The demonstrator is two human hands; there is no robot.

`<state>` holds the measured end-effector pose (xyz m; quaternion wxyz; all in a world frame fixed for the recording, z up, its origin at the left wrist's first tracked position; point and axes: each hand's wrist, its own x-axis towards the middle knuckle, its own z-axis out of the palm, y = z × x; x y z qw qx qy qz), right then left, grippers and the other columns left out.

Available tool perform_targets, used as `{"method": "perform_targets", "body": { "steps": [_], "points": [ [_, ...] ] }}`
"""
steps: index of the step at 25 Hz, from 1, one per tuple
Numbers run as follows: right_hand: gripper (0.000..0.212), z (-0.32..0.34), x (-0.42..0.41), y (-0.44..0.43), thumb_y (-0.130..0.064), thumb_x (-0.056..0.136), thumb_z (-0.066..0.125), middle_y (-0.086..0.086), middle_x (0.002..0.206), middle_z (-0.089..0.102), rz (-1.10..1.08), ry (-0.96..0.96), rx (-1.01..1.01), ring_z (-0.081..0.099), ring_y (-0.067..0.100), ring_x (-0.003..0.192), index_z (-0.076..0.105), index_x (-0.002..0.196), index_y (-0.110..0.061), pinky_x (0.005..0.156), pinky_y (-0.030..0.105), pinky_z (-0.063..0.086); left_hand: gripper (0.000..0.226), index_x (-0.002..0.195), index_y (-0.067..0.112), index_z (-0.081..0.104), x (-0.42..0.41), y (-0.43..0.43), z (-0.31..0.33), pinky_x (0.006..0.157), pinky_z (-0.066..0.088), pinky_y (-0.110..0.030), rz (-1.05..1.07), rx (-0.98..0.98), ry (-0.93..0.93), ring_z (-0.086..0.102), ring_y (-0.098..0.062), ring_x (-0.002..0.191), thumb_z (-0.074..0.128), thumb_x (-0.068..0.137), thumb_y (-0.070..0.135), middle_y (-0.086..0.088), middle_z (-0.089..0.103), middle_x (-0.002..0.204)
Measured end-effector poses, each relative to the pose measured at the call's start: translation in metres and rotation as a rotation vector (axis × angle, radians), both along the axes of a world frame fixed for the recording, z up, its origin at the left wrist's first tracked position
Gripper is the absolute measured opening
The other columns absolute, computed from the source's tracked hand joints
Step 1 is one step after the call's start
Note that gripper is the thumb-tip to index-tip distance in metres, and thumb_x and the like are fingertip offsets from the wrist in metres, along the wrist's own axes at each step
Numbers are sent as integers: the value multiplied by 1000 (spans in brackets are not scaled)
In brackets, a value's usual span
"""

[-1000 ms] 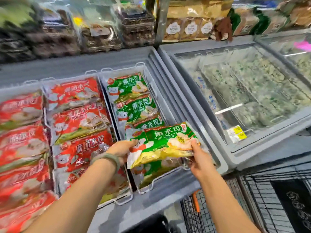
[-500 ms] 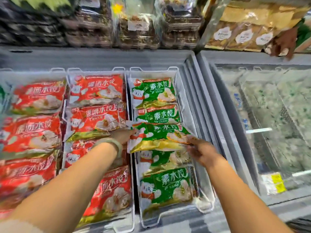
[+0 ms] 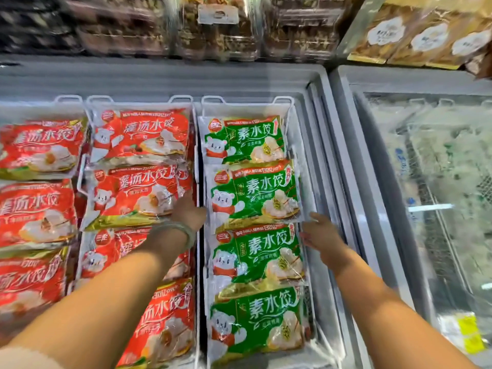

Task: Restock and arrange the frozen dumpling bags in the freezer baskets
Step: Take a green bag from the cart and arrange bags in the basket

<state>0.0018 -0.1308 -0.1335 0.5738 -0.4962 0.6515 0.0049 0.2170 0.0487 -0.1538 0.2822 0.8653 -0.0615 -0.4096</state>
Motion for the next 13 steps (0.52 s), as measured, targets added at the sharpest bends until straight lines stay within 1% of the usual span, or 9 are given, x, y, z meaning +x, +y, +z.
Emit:
{"method": "perform_targets", "body": {
  "steps": [1, 2, 3, 4, 6, 7, 9, 11, 13],
  "points": [
    [44, -3, 4, -1, -1, 91, 49, 9, 91, 64, 99, 16, -89, 56, 20, 76, 48, 134, -9, 75, 29, 46, 67, 152, 15, 18, -5, -5, -2, 116, 30, -39, -96, -4, -83, 31, -29, 142, 53, 94, 22, -10, 26, 156],
    [41, -7, 10, -2, -4, 92, 50, 10, 110, 66, 182, 14, -163, 58, 19, 86, 52, 132, -11, 78, 27, 44, 67, 152, 18, 16, -9, -12, -5, 119, 24, -40, -220, 8, -179, 23, -27, 145, 50, 95, 26, -7, 19, 159],
    [41, -12, 16, -4, -8, 93, 51, 9, 128, 59, 251, 5, -209, 57, 19, 102, 52, 133, -15, 86, 27, 43, 69, 153, 20, 10, -14, -21, -10, 121, 17, -39, -347, 6, -265, 13, -25, 148, 47, 96, 31, -3, 10, 161],
    [43, -19, 23, -7, -14, 94, 52, 6, 141, 50, 338, 3, -251, 53, 20, 117, 50, 136, -21, 96, 29, 42, 71, 153, 24, 4, -18, -33, -16, 122, 10, -38, -453, -10, -325, 2, -23, 150, 45, 97, 36, 0, 0, 162],
    [49, -35, 42, -10, -24, 95, 51, 1, 155, 28, 575, 3, -372, 34, 20, 139, 40, 143, -28, 112, 30, 29, 72, 152, 29, -4, -25, -59, -28, 121, 0, -37, -570, -39, -365, -12, -20, 149, 40, 97, 44, 4, -12, 161],
    [54, -43, 50, -11, -27, 95, 51, 0, 160, 15, 665, -2, -430, 23, 19, 145, 33, 146, -29, 115, 31, 24, 72, 152, 30, -6, -28, -72, -34, 120, -2, -37, -588, -42, -368, -14, -20, 149, 38, 96, 47, 4, -15, 160],
    [70, -58, 64, -12, -38, 93, 52, -1, 161, -7, 806, 33, -530, 2, 20, 149, 14, 151, -31, 119, 39, 18, 74, 150, 35, -11, -27, -89, -47, 118, -8, -38, -599, -19, -405, -19, -21, 147, 32, 94, 58, 4, -22, 159],
    [87, -73, 69, -12, -54, 87, 51, 0, 159, -20, 921, 114, -577, -13, 22, 147, -5, 150, -36, 120, 45, 7, 78, 142, 45, -25, -22, -91, -62, 114, -16, -41, -653, 51, -439, -27, -23, 144, 24, 88, 71, 5, -34, 154],
    [94, -87, 70, -5, -63, 82, 50, -3, 154, -31, 998, 163, -574, -22, 23, 145, -14, 148, -39, 118, 49, -1, 78, 130, 52, -38, -22, -80, -76, 115, -18, -44, -681, 96, -452, -32, -23, 142, 16, 81, 80, 8, -44, 148]
  ]
}}
